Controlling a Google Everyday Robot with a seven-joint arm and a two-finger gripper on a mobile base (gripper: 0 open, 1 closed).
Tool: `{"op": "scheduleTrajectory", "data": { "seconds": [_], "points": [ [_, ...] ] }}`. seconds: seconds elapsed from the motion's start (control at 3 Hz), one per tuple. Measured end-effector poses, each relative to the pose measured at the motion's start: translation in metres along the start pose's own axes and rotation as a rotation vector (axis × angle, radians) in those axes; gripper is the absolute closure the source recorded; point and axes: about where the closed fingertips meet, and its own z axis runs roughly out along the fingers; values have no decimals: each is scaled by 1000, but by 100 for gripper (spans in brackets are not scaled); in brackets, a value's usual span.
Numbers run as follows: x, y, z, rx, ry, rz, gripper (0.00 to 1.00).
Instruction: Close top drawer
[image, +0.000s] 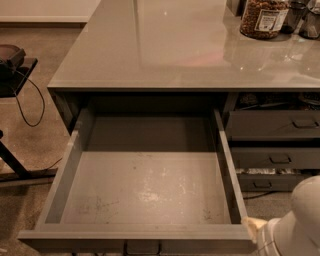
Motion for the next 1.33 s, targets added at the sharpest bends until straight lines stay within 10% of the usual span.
{"op": "scheduleTrajectory", "data": {
  "seconds": [0.67,1.33],
  "points": [
    [-9,37,21,-133,-90,3,0],
    [2,51,42,-106,-234,1,41]
  ]
}}
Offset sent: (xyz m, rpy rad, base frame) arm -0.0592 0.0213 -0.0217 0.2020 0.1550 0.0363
